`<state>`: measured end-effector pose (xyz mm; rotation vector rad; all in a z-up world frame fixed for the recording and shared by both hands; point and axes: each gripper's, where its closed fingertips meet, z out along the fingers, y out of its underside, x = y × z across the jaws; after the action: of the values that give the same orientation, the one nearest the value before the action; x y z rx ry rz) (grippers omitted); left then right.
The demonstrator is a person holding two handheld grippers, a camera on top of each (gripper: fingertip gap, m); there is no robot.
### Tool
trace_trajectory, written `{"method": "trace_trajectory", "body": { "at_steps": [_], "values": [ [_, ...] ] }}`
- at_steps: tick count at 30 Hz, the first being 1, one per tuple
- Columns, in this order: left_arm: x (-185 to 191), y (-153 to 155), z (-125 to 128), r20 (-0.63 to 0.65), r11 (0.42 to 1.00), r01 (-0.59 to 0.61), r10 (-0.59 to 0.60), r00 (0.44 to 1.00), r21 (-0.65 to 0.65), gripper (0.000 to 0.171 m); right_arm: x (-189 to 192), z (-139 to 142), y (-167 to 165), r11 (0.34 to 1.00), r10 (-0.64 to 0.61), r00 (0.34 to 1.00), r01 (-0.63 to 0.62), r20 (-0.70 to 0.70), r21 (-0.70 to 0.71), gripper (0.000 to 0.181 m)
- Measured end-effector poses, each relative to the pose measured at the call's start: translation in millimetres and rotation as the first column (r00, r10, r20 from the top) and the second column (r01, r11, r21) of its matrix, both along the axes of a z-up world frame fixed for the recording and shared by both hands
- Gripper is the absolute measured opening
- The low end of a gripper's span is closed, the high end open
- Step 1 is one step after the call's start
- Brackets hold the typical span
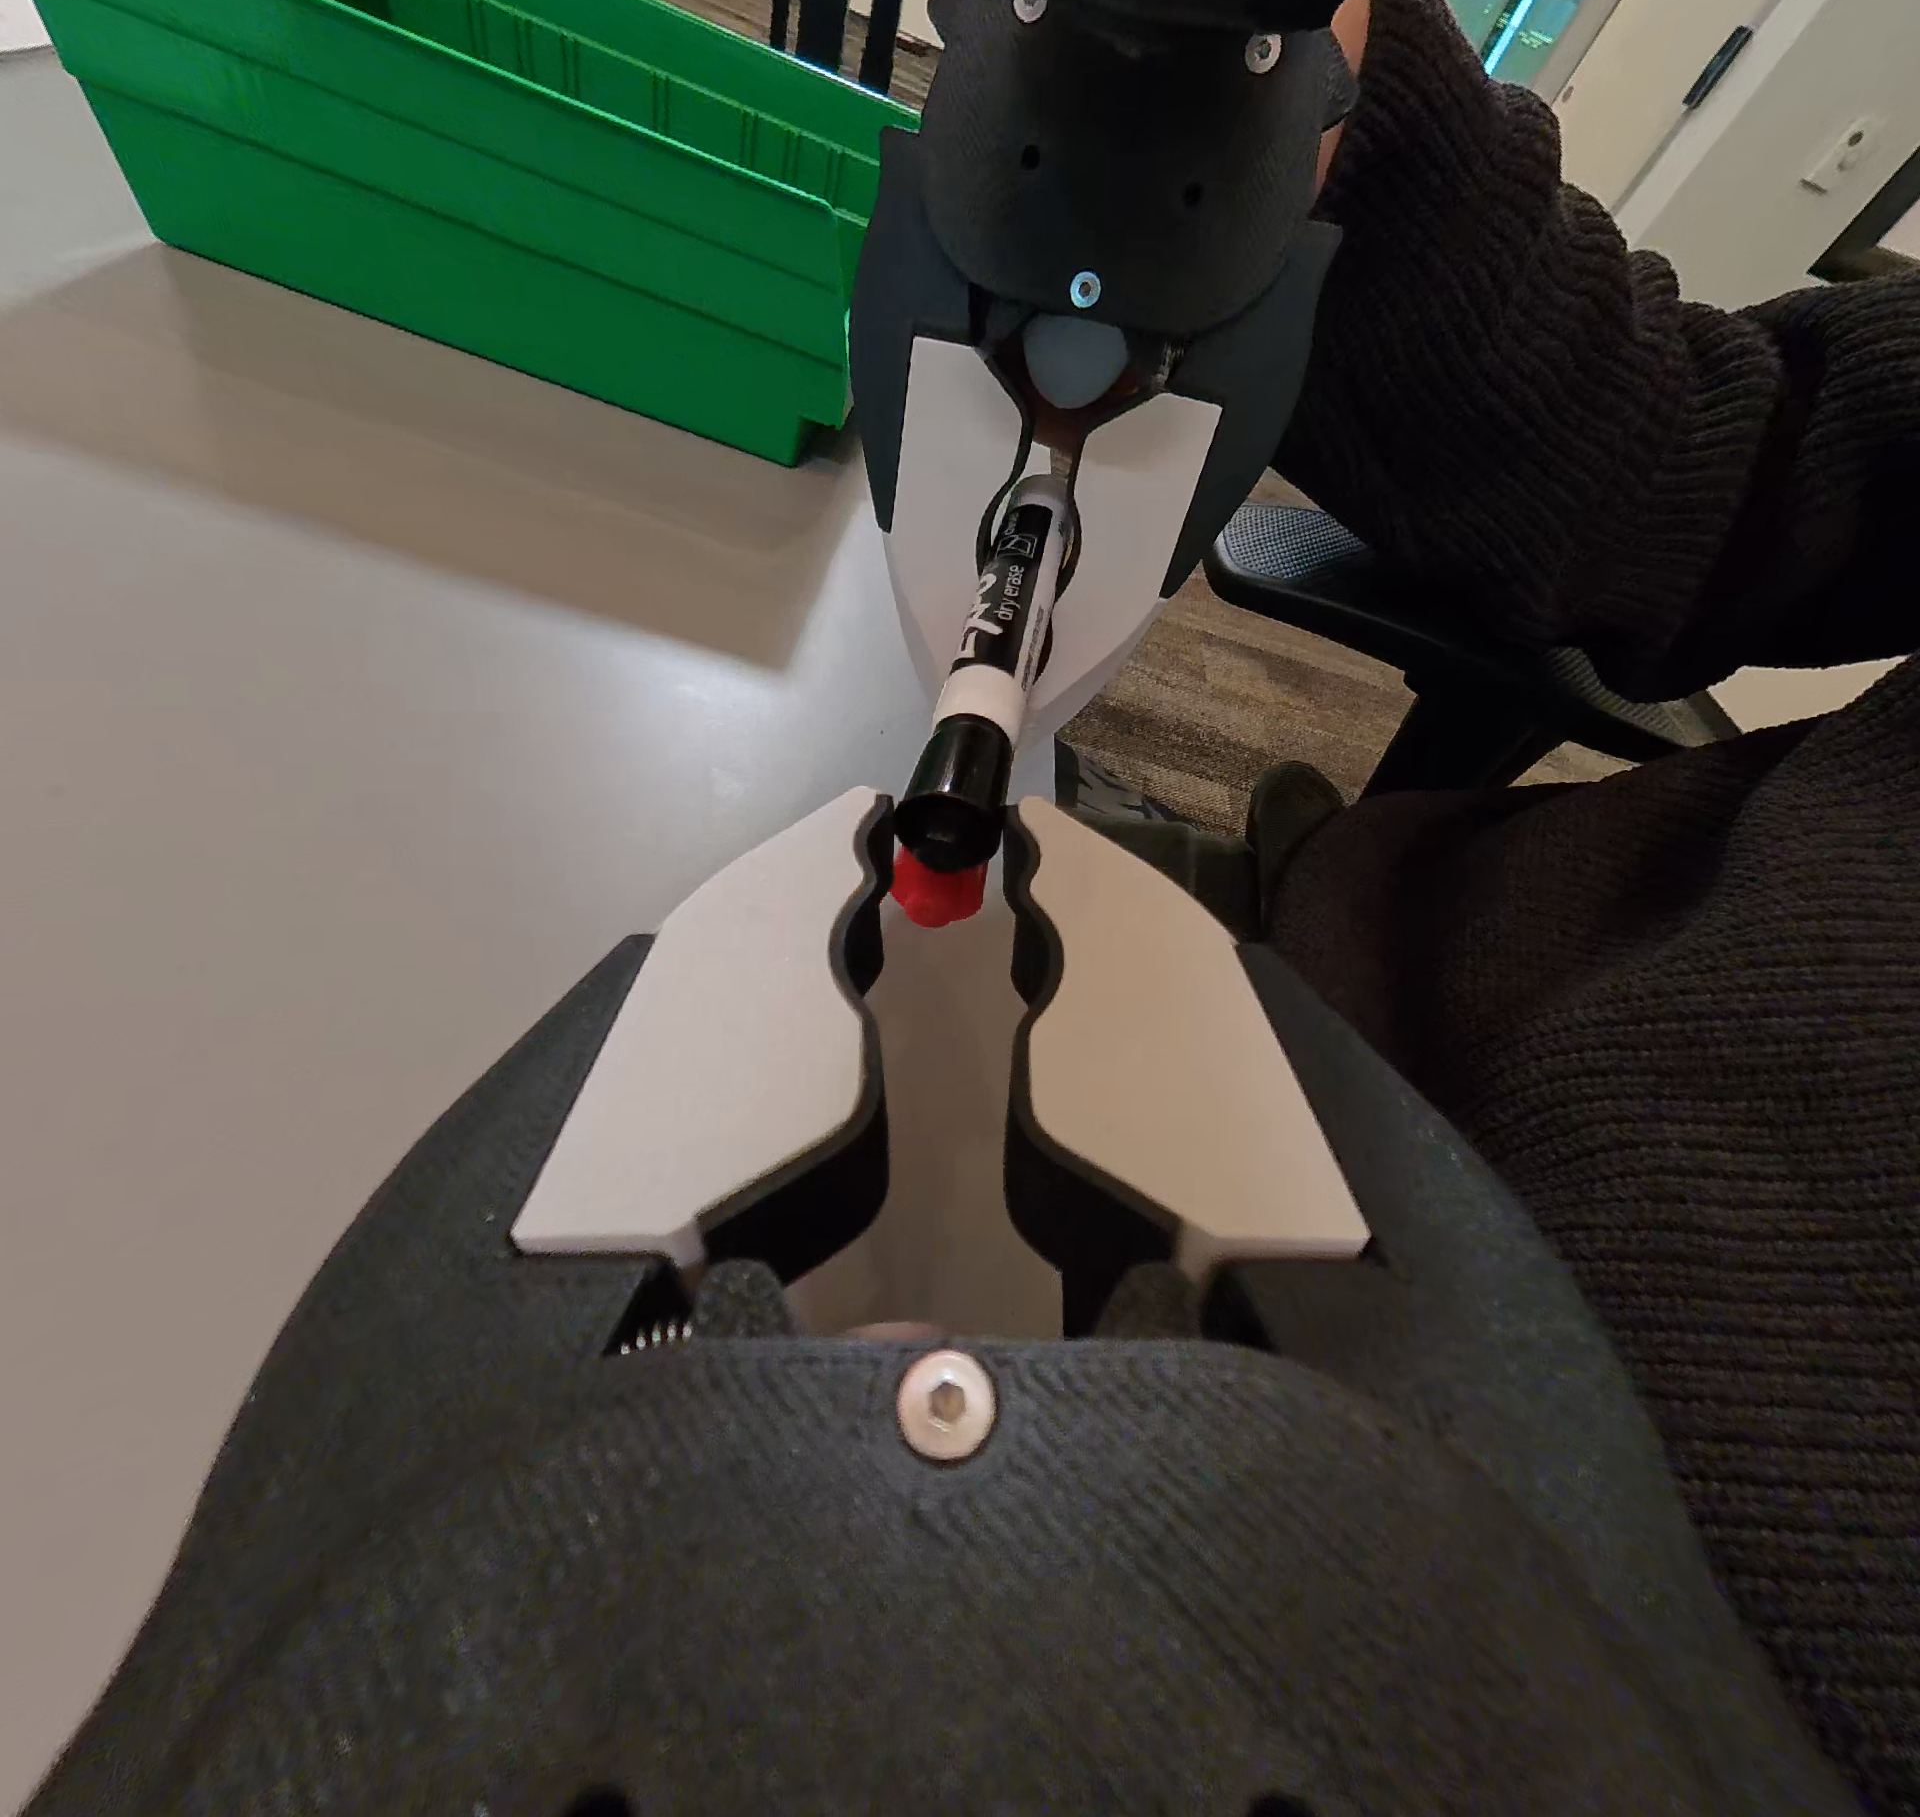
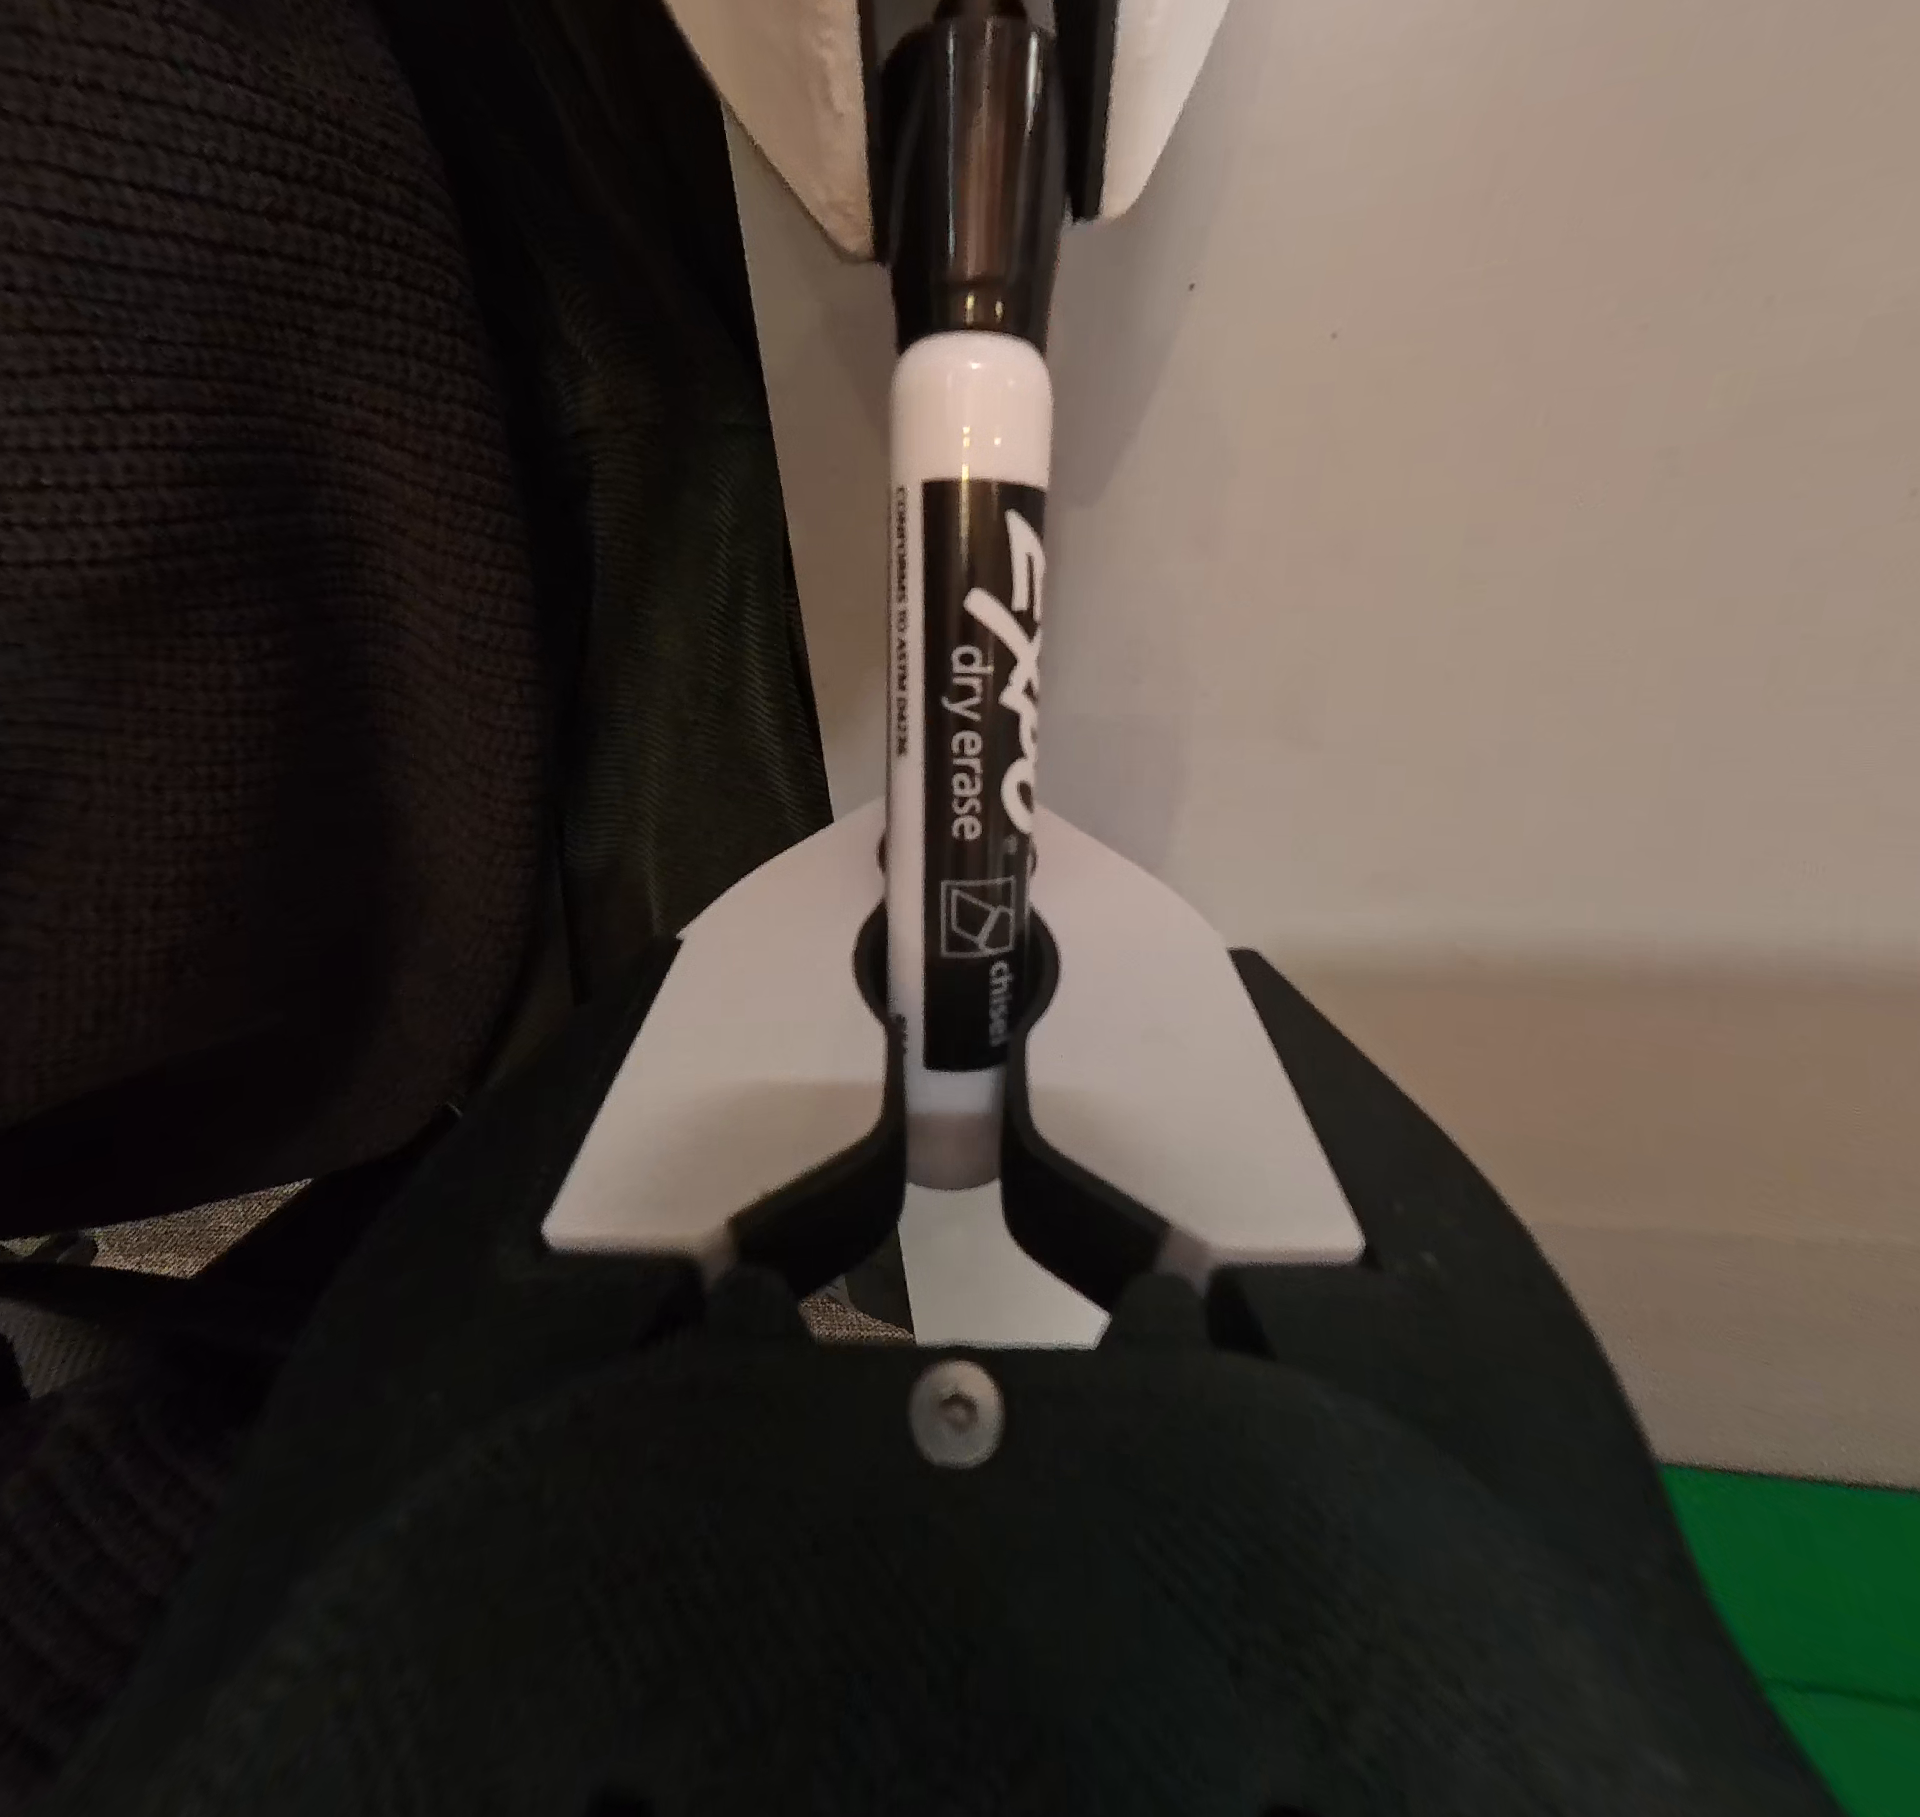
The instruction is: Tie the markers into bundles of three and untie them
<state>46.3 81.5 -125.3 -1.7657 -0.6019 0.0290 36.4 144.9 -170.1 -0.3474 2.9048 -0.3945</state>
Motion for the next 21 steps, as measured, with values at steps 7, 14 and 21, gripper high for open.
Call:
{"method": "trace_trajectory", "body": {
  "at_steps": [7, 14, 21],
  "values": [
    [0, 1, 0, 0.0, 1.0, -0.002, 0.002, 1.0, 0.007, 0.032, -2, 0, 1, 1.0, -0.004, 1.0, 0.004, -0.003, 0.002, 0.015],
    [0, 2, -2, 0.002, 1.0, -0.005, 0.005, 1.0, -0.008, 0.043, -2, -1, 1, 1.0, -0.002, 1.0, 0.002, -0.005, -0.004, 0.015],
    [9, -4, 17, 0.17, 0.995, 0.059, -0.072, 0.983, 0.084, 0.096, -6, 0, -2, 0.998, 0.039, 0.998, -0.041, -0.046, -0.048, 0.015]
  ]
}}
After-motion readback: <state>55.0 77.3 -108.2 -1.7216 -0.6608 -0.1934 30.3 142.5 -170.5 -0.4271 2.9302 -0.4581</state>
